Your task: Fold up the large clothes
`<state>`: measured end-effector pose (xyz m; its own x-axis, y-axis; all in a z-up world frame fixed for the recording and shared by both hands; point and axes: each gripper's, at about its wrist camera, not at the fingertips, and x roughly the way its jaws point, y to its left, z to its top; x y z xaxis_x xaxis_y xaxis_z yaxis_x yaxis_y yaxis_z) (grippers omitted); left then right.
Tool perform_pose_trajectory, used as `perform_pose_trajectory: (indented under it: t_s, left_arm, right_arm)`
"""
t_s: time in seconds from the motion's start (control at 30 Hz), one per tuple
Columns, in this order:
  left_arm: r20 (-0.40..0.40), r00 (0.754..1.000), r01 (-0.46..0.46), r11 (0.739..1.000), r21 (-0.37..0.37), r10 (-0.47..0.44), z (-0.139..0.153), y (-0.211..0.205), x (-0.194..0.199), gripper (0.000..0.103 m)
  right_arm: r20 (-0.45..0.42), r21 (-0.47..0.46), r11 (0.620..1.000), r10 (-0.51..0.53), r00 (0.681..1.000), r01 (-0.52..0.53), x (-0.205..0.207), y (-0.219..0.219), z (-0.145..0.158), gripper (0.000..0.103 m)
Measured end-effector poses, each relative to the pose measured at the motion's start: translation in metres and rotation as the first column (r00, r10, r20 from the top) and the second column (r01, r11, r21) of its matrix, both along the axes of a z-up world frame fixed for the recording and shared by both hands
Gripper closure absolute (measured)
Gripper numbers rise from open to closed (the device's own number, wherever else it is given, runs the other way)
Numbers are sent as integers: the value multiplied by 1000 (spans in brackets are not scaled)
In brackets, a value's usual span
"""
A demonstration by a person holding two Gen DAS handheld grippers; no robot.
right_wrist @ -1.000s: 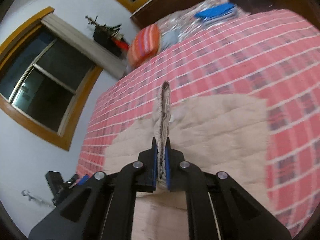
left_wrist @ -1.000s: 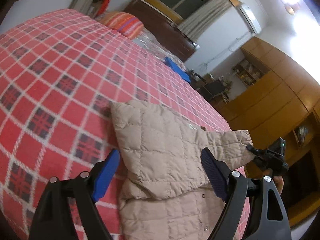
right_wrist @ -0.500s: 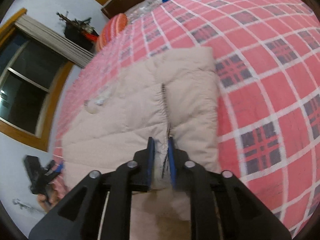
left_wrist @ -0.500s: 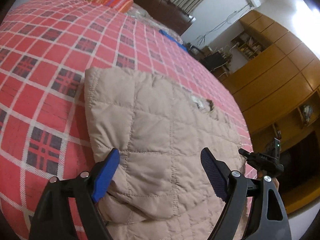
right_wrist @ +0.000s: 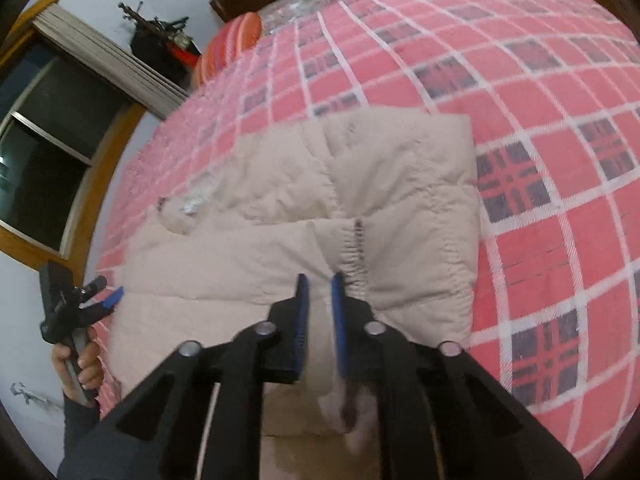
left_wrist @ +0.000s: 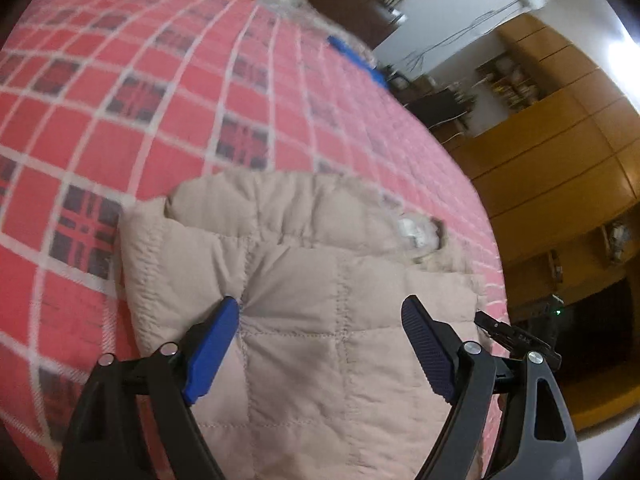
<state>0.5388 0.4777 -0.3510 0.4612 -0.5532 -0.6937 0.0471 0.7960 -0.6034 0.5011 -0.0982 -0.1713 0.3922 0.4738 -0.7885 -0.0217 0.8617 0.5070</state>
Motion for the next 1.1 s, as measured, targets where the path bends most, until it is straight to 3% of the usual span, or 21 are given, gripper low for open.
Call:
perform_pose_trajectory:
  t_s: [0.1,0.17,0.23,0.37,0.5,0.67,0.73,0.77,0.93,1.1]
  left_arm:
    - [49,999,10,1000,-12,-9,21,4,-17,19]
    - [105,992,79,994,-70,-71,37,4,-42,19]
    - [113,985,139,987,-81,-129,40,-1,-59,19]
    - [29,979,203,979,-9,-202,12,-22,-68,19]
    - [4,981,194,981,31,-194,0,-28,-66,19]
    - [68,980,188,982,10,-188,36,-16,-109,19]
    - [74,980,187,982,16,-187,42,-6,-138,18]
    - [69,981,183,983,10,-183,39,2,-156,18]
    - [-21,986,168,986,5,-168,8,37,-235,18]
    - [-100,984,145,988,-49,-149,-27,55,-296,18]
  right_arm:
    - [28,40,999,17,999,-18,-14,-7,18,88]
    - [57,77,996,51,997,-55,-33,-11,34,88]
    - [70,93,992,82,994,-89,-52,-11,44,88]
    - [13,50,994,99,995,-99,-56,-7,22,88]
    - [-27,36,996,84,996,-83,-51,-1,1,92]
    - [35,83,993,83,996,-85,-88,-17,35,74]
    - [49,86,991,100,994,-104,-113,-30,44,48]
    - [48,82,990,110,993,-113,-130,-39,46,43]
    - [-32,63,985,165,986,-162,-203,-83,35,39]
    - [-141,86,977,205,969,-194,-265,-122,14,37]
